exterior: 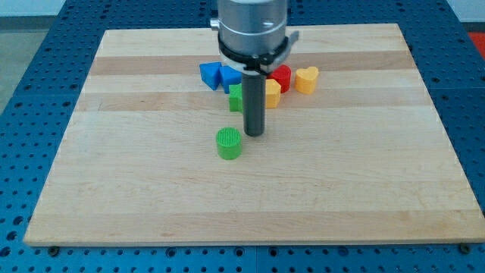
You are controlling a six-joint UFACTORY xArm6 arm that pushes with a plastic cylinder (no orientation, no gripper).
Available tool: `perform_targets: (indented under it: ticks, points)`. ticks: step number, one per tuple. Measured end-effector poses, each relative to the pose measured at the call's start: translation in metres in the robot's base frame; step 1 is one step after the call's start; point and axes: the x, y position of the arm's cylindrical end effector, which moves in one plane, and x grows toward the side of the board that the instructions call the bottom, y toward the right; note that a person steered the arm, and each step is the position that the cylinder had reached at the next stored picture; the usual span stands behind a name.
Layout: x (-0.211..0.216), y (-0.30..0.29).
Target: Move the green star diagonally to the green circle
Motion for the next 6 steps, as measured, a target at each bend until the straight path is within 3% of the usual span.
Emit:
perform_targets:
  ticks: [4, 6]
  points:
    - [-0.074, 0.004]
    - [-0.080, -0.066]
